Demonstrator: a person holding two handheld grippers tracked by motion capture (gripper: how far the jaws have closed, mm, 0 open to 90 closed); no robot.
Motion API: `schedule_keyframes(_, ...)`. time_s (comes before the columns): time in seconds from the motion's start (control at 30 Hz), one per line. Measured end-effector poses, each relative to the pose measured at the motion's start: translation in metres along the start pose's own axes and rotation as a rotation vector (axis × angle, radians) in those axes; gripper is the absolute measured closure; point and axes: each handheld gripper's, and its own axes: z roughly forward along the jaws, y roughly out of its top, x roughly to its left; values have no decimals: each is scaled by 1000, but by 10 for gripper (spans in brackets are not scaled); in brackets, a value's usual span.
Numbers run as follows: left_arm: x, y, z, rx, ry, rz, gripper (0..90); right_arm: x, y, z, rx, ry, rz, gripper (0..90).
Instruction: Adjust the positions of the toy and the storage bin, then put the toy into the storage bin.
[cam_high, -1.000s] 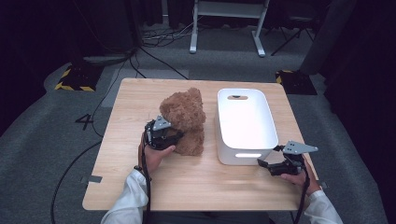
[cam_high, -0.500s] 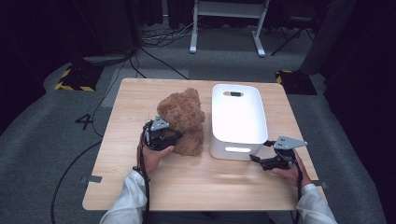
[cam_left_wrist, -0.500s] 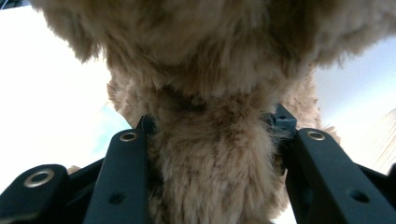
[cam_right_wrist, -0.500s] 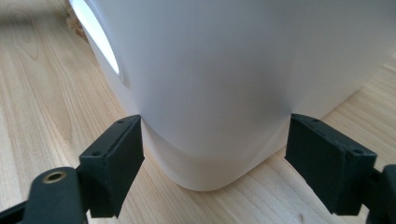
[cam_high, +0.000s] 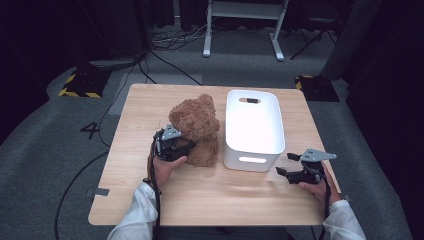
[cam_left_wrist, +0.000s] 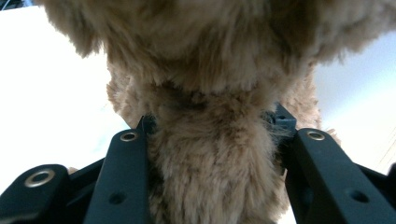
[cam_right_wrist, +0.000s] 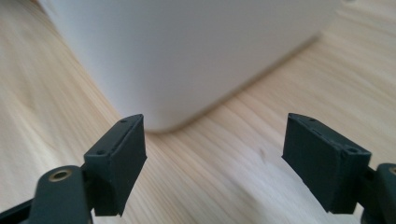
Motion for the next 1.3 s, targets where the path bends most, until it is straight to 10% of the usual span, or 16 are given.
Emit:
schedule_keyframes(0.23,1,0,1,-8,-1,-12,573,-6,-18,7,142,-75,16,181)
schedule_keyframes(1.3,-6,-1,0,-47,-19,-18,640,-9,-20,8,136,-80,66,157)
